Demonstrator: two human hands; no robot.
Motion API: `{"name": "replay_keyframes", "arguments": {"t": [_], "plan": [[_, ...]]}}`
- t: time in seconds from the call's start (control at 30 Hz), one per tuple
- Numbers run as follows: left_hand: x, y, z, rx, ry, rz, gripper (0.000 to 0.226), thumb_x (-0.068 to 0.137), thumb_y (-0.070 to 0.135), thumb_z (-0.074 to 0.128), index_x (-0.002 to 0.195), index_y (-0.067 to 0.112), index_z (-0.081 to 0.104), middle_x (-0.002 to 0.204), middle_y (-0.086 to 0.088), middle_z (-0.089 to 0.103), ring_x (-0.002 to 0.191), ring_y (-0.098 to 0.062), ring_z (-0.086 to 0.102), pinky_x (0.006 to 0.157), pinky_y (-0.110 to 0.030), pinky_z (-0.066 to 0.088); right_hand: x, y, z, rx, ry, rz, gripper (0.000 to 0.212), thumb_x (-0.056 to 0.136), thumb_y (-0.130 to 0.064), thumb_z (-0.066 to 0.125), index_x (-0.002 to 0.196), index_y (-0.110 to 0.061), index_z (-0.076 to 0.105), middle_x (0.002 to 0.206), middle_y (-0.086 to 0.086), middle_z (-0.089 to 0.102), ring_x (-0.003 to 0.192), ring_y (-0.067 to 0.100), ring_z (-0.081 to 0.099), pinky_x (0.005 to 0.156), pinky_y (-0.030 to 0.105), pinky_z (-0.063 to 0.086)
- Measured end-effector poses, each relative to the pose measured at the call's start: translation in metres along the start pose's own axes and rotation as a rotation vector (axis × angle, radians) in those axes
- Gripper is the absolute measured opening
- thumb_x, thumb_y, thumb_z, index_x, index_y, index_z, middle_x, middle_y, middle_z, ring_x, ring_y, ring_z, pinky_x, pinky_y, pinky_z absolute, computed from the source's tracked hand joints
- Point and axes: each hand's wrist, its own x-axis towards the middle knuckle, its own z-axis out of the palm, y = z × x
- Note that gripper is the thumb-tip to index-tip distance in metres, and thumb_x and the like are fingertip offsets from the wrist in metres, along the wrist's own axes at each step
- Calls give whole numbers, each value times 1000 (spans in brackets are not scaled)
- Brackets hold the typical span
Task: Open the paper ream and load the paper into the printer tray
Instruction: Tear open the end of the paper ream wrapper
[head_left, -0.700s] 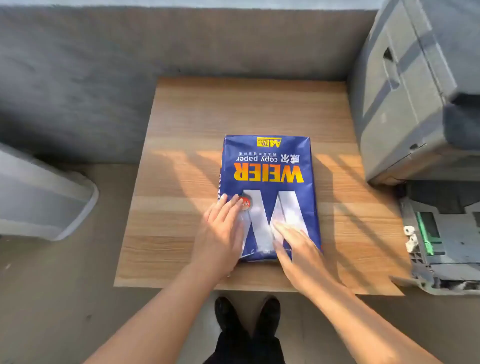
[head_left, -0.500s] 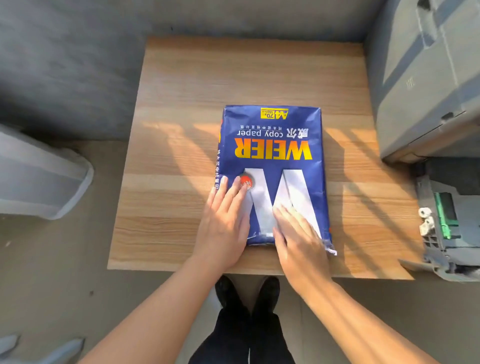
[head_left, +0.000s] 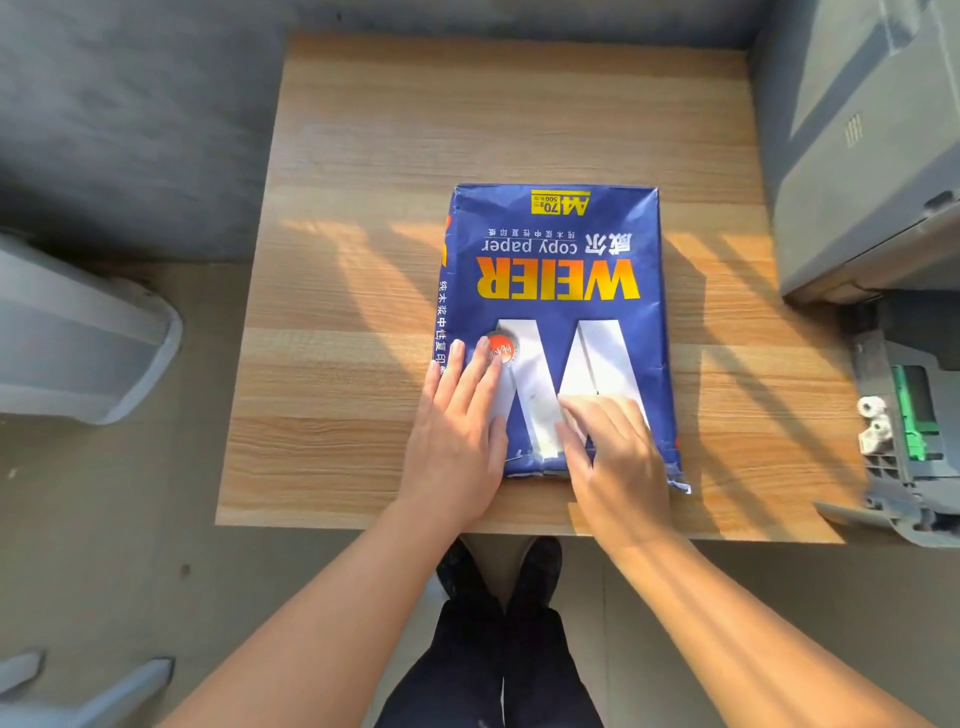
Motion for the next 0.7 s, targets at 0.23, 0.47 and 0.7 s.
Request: {"name": "replay_keyframes", "arguments": {"t": [0.23,0.47,0.7], "plan": [[0,-1,1,-16,12,-1,55,102,22,39,154,5,36,165,-9,32,156,-30,17,127,-51,20,15,2,5,117,26,321,30,94,-21,68,123,-14,67,112,2,57,109,24,51,97,39,48],[-2,-2,4,-24,19,-1,54,103,21,36,155,6,34,166,-8,29,157,-30,15,127,-50,17,8,-2,9,52,33,135,6,98,-15,65,101,-17,71,99,-1,65,95,22,53,86,46,50],[-1,-5,5,-13,-4,3,54,105,22,33,157,8,30,168,-7,24,158,-29,10,128,-49,13,23,-13,10,-73,-111,-171,18,101,-24,62,115,-23,73,106,-3,70,94,25,61,75,41,55]]}}
